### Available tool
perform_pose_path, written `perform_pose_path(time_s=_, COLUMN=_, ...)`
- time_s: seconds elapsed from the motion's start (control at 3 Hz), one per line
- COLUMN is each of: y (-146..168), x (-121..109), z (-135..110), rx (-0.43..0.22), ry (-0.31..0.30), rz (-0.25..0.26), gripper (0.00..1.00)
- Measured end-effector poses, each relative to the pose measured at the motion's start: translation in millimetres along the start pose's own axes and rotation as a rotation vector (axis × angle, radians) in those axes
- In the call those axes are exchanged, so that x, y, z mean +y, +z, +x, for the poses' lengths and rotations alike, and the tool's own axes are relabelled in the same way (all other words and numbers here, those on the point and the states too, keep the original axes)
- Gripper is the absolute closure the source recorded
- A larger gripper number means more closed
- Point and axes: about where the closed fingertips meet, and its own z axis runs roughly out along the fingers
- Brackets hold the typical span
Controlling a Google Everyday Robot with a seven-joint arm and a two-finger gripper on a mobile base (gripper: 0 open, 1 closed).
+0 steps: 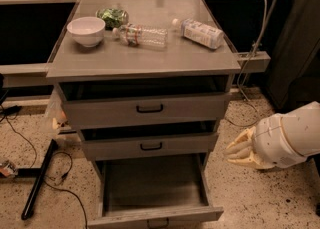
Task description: Close bottom drawer
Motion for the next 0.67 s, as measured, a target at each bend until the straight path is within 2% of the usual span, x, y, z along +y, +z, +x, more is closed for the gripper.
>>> perform_pose_path(time_s=0.33, y=16.2, x=5.2, z=0.1, rx=0.013, ry=0.005, rz=-0.004, gripper=1.0)
perform_pose_path(time_s=0.67, y=76.2, x=15.5, z=12.8, rx=-0.001, ry=0.053, rz=-0.033, gripper=1.0)
